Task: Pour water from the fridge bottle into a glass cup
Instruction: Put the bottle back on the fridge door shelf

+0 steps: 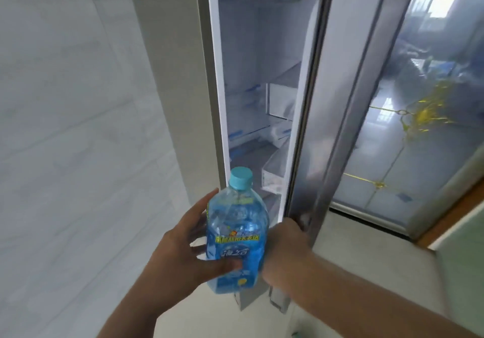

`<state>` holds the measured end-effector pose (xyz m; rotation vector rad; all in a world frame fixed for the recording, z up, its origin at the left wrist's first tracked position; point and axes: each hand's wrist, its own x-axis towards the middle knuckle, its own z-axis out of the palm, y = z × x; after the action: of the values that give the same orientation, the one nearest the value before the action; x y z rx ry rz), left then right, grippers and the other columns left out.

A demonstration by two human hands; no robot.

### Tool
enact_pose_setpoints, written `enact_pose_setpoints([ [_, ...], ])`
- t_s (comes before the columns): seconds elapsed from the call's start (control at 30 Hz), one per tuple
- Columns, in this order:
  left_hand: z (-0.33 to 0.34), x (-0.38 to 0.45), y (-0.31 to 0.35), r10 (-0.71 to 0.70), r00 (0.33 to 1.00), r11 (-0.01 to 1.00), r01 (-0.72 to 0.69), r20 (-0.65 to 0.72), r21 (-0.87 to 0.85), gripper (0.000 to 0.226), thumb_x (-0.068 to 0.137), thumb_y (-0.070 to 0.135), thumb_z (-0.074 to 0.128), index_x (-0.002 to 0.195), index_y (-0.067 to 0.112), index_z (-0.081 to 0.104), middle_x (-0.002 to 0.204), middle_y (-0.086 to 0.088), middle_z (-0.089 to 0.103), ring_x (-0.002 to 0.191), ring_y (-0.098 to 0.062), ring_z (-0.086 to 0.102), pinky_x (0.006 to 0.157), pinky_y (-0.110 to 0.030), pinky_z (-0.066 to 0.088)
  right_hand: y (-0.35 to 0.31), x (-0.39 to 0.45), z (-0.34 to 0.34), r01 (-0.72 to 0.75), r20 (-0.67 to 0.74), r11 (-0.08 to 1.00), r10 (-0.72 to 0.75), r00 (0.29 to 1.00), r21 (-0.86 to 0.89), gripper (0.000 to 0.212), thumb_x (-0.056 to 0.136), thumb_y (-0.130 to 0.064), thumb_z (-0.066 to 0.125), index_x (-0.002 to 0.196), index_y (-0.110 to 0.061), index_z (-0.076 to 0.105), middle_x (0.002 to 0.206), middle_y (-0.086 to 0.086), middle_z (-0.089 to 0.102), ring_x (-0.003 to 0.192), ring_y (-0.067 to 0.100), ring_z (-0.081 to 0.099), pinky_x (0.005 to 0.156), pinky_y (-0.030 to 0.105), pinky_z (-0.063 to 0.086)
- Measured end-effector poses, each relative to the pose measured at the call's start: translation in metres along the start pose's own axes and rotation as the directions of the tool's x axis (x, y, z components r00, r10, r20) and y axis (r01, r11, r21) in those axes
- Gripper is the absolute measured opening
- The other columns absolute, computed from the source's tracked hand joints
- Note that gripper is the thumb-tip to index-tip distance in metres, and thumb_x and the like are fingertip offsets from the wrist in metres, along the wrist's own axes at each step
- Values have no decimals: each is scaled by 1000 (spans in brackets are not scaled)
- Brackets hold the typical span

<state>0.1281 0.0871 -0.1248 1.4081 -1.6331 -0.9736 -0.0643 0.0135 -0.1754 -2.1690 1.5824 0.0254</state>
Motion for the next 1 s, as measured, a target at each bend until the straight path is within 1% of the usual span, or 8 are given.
enact_pose_setpoints([
  [0.03, 1, 3, 4, 15, 1000, 1000, -15, 16, -17, 104, 56, 23, 96, 139, 56, 43, 116, 34, 70, 111, 6, 67, 76, -11, 57, 1, -9, -9, -20, -5, 992, 20, 1000, -129, 38, 111, -11, 33, 136, 2, 58, 140, 24, 58, 134, 36, 52, 76, 12, 47],
  [0.13, 8, 17, 12, 55, 998, 997, -53, 35, -60, 98, 53, 32, 90, 138, 54, 45, 117, 35, 69, 111, 5, 67, 77, -12, 58, 10, -22, -24, -101, -118, 905, 57, 991, -414, 28, 100, -21, 45, 118, -21, 66, 121, 4, 67, 117, 32, 63, 81, 37, 46],
  [0.23, 25, 36, 16, 109, 993, 994, -108, 45, -34, 106, 55, 45, 95, 146, 55, 43, 126, 27, 69, 116, -4, 69, 91, -29, 62, 35, -27, -32, -195, -308, 927, 93, 947, -321, 39, 93, -36, 54, 131, -26, 56, 135, 1, 54, 122, 29, 53, 84, 41, 49],
  [0.47, 91, 81, 31, 141, 978, 989, -133, 151, -60, 108, 52, 64, 93, 144, 61, 38, 129, 29, 66, 115, -2, 69, 94, -41, 63, 128, -73, -35, -455, -726, 873, 199, 659, -174, 78, 89, -41, 70, 159, -26, 37, 174, 4, -3, 159, 29, 12, 69, 32, 62],
  [0.53, 112, 92, 39, 147, 972, 986, -128, 185, -110, 102, 54, 46, 94, 142, 58, 42, 128, 30, 66, 117, 2, 67, 94, -35, 63, 153, -86, -38, -521, -744, 847, 279, 607, -108, 86, 90, -39, 69, 163, -21, 27, 174, 7, 5, 159, 33, 9, 80, 37, 63],
  [0.67, 159, 117, 58, 183, 946, 976, -143, 268, -163, 105, 62, 22, 98, 147, 50, 44, 133, 19, 67, 122, -10, 68, 96, -44, 62, 220, -103, -50, -592, -729, 806, 388, 563, -28, 91, 83, -9, 74, 161, -8, 28, 133, 7, 61, 116, 31, 52, 81, 37, 61],
  [0.8, 205, 142, 79, 232, 928, 964, -179, 291, -197, 101, 66, 11, 98, 141, 56, 47, 131, 20, 67, 125, -12, 66, 100, -49, 59, 281, -124, -78, -613, -702, 787, 471, 534, 62, 89, 83, 10, 55, 162, -22, 32, 124, 3, 64, 113, 29, 53, 70, 40, 57],
  [1.0, 261, 186, 123, 263, 900, 957, -199, 348, -209, 103, 66, 15, 99, 145, 53, 45, 133, 13, 68, 124, -13, 67, 96, -51, 61, 368, -128, -115, -606, -708, 771, 538, 457, 194, 79, 88, 12, 45, 155, -30, 45, 136, 2, 61, 127, 27, 48, 89, 41, 53],
])
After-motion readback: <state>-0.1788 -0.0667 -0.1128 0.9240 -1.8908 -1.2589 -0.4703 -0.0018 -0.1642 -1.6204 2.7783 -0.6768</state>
